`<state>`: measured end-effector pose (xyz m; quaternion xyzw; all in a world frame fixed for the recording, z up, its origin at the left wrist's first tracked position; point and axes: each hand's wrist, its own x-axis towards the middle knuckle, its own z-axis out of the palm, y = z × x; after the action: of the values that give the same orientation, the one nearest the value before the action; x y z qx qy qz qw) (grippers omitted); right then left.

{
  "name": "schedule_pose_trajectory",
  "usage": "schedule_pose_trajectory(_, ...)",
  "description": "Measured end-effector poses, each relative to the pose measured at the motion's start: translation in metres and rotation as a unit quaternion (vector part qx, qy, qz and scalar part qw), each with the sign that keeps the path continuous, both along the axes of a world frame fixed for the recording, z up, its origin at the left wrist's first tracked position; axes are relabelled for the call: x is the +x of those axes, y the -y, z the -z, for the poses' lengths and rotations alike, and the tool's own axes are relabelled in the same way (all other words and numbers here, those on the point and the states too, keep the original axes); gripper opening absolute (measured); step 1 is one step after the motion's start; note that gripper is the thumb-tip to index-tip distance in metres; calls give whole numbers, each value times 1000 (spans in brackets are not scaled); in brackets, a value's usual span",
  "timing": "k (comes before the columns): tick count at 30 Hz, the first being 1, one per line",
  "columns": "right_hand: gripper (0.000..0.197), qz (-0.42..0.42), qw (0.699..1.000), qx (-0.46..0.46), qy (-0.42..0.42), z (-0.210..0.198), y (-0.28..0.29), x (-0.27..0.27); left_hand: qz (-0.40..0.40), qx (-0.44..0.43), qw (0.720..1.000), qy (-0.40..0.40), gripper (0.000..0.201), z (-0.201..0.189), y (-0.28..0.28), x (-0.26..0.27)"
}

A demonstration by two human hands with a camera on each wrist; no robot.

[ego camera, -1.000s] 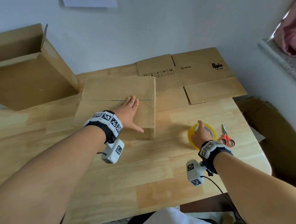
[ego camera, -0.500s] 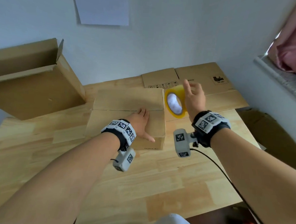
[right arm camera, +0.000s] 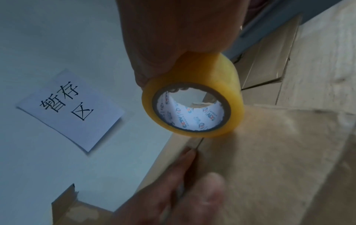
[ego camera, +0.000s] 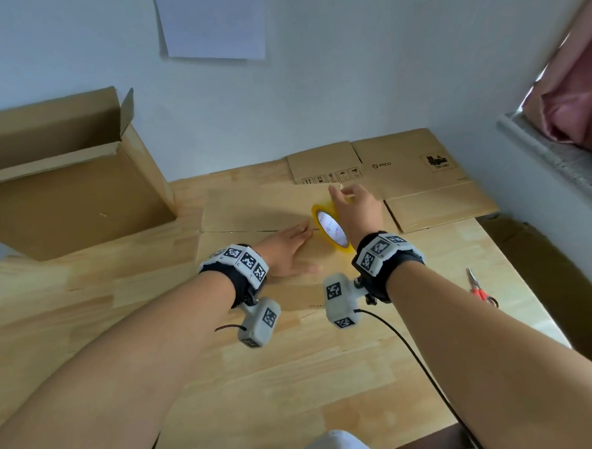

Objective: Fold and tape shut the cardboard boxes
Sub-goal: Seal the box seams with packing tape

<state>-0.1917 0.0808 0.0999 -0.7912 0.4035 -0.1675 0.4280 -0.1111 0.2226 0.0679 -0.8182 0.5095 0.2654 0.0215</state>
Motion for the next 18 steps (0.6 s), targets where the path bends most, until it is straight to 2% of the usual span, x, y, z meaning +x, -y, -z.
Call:
schedule_pose_trajectory(3,39,7,1000,-12,-17,0,0,3,-33,-36,999,-2,75,-1,-17,29)
schedule_pose_trajectory(5,39,16,999,-21,-20,1,-3,5,-67,-7,998,14,75,-1,-31,53)
schedule_pose_trajectory(9,39,28,998,-27,-46,-1,-8,6,-184,41,982,9,84,1,-56,98)
schedule_pose_trajectory(12,39,23,997,-28,-70,-5,-12,11,-172,44,984,14,83,5,-63,108)
schedule_pose_trajectory(18,41,49,995,-24,-83,-4,-18,17,-168,-17,986,14,75,12,-73,100)
